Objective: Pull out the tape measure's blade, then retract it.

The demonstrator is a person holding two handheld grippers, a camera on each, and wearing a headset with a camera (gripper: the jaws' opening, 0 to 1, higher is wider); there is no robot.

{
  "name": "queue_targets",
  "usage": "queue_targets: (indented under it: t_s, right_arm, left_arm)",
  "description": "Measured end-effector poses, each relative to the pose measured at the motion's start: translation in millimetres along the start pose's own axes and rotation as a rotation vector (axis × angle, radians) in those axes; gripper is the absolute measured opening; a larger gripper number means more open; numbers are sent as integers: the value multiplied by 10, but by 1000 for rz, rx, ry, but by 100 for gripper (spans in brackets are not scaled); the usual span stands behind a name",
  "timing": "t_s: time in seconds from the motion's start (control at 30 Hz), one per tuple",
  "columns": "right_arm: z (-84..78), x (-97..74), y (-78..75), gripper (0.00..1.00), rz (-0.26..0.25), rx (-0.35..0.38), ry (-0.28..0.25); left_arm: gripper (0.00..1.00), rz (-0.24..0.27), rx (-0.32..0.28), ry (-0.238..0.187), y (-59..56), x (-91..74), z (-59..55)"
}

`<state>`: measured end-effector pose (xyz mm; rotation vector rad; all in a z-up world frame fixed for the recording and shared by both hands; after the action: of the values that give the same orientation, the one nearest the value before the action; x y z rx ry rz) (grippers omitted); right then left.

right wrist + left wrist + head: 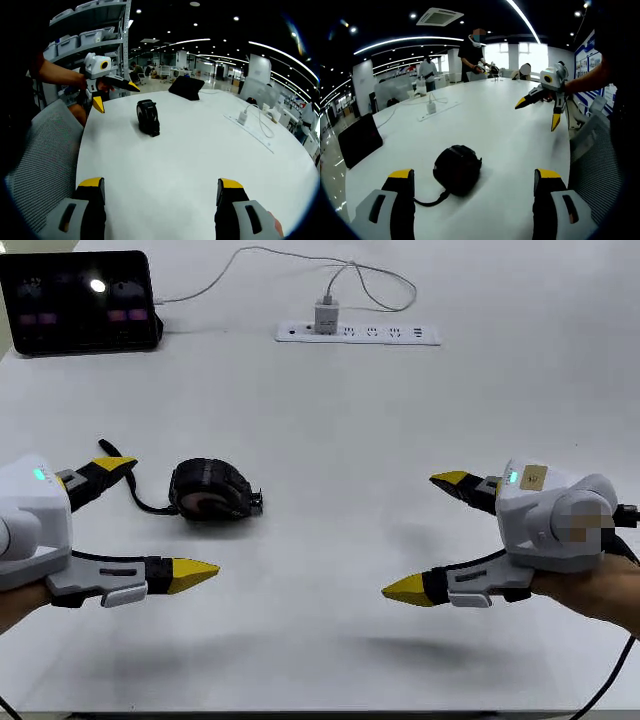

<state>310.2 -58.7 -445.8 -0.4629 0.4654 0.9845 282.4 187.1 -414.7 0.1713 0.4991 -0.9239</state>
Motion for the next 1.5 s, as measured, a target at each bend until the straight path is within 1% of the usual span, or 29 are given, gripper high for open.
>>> queue_targets:
  t_s: [0.2,0.33,0.5,0.63,0.7,0.97,1.07,1.2,1.27,1.37,1.5]
  right_arm:
    - [42,89,-28,90,21,-22,6]
    - [57,144,-40,88,31,-35,10]
    - [102,213,-51,85,45,-45,12]
    - [167,264,-36,83,63,-60,12]
    - [181,301,-27,82,74,-71,16]
    - [263,429,-15,79,99,-104,17]
    - [300,485,-9,77,108,-118,14]
    - [346,572,-4,74,125,-132,17]
    - [376,612,7,74,131,-136,13]
    - [409,670,15,71,139,-137,10]
    - [458,741,18,70,144,-133,7]
  left_arm:
    - [94,-22,19,27,77,24,18]
    - [93,-32,30,37,121,43,43]
    - [87,-54,43,58,164,77,46]
    - [83,-75,52,75,202,115,45]
    - [83,-79,58,86,225,131,46]
    - [79,-108,83,108,275,180,57]
    - [76,-124,94,125,295,196,45]
    - [69,-147,111,147,325,214,39]
    - [67,-156,115,159,349,225,35]
    - [67,-156,126,174,395,242,34]
    - [64,-169,132,184,422,261,45]
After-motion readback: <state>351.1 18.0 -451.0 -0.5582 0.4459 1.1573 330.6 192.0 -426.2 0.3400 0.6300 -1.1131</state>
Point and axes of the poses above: the centre of the closed fingertips' face, and the gripper's own axes: x roughly forward along the fingers, y roughly to its left, z roughly out of its top, the point moved 2 cm from there along -x, roughly backward along the fingers, and after that the axes turned 14 degrees about -z, right-handed, at the moved point
